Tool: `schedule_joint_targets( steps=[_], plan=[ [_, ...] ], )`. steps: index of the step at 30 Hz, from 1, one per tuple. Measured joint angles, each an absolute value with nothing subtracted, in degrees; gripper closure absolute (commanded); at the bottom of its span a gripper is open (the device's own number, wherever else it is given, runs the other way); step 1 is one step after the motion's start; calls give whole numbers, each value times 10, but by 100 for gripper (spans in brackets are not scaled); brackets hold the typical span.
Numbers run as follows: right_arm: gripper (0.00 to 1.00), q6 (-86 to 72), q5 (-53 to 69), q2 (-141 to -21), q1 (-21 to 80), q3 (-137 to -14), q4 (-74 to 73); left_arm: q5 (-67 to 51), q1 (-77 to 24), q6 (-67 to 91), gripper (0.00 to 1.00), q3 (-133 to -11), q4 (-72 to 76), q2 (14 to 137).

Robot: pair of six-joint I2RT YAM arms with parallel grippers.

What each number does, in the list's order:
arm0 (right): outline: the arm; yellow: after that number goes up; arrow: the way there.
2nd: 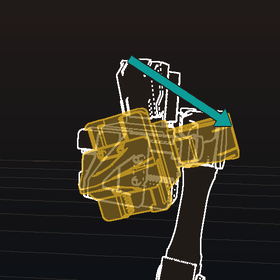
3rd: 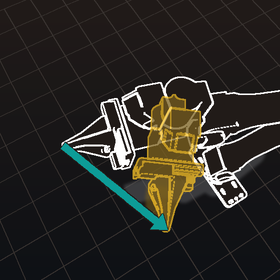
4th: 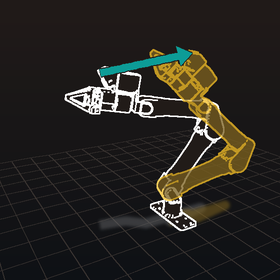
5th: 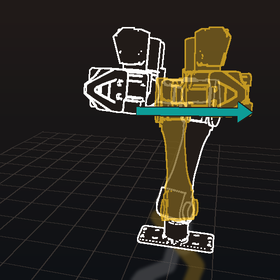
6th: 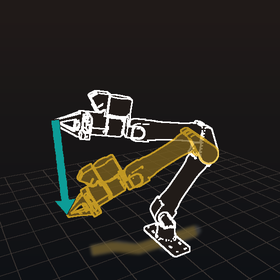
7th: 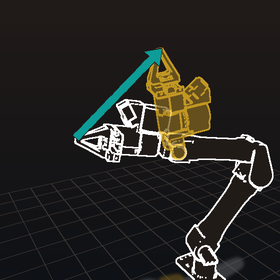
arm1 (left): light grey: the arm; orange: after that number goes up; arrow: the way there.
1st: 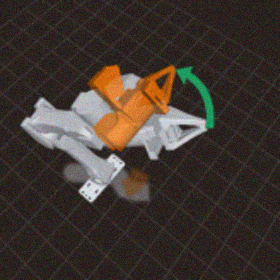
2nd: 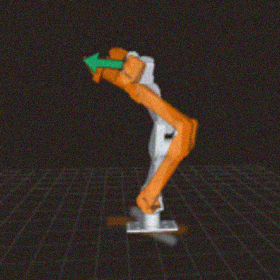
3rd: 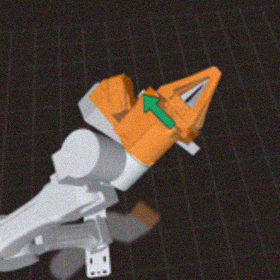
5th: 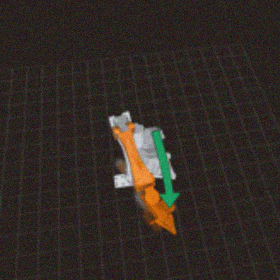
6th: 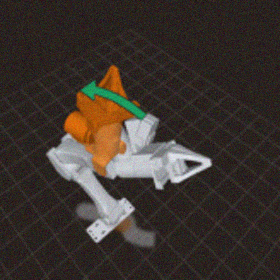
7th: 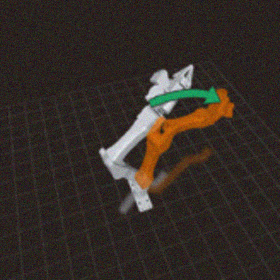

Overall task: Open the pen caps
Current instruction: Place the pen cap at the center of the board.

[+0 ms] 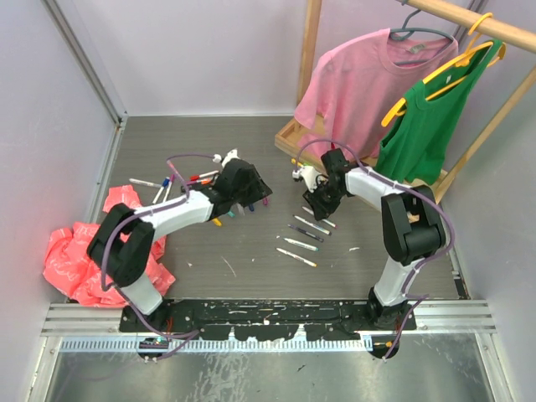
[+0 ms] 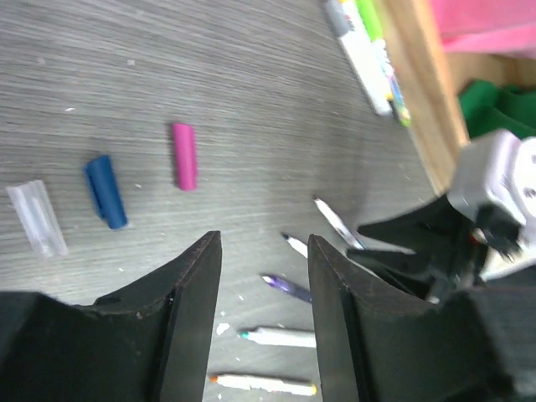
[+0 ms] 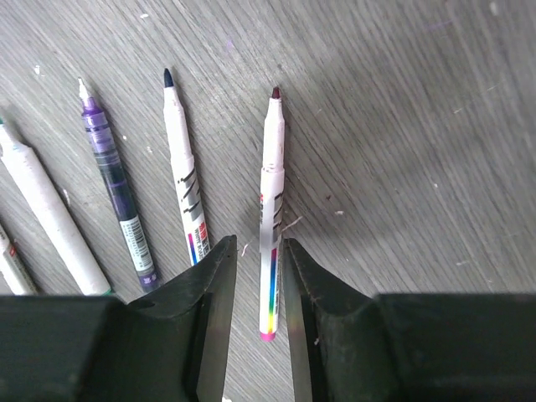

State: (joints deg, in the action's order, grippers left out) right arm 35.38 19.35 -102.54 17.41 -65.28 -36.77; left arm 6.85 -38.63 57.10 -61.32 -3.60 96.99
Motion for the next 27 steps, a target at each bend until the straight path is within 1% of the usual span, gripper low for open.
schedule_joint_targets(
  steps=[3, 7, 13, 16, 20, 25, 27],
  plan=[
    [65, 350, 193, -1006, 174, -653, -367, 36, -386, 546, 49, -575, 3, 923],
    [65, 341, 195, -979, 174, -654, -365, -6, -386, 508, 39, -503, 57, 851],
    [64, 329, 196, -956, 174, -657, -356, -67, -385, 446, 16, -362, 126, 715],
    [64, 322, 195, -939, 174, -660, -344, -78, -383, 423, 1, -304, 148, 635],
    [61, 311, 190, -919, 174, -664, -318, -79, -381, 399, 2, -242, 172, 529],
    [53, 307, 180, -903, 174, -664, -287, -68, -381, 377, 2, -178, 172, 393],
    [53, 306, 175, -901, 174, -664, -274, -60, -381, 376, 2, -155, 169, 340]
  ],
)
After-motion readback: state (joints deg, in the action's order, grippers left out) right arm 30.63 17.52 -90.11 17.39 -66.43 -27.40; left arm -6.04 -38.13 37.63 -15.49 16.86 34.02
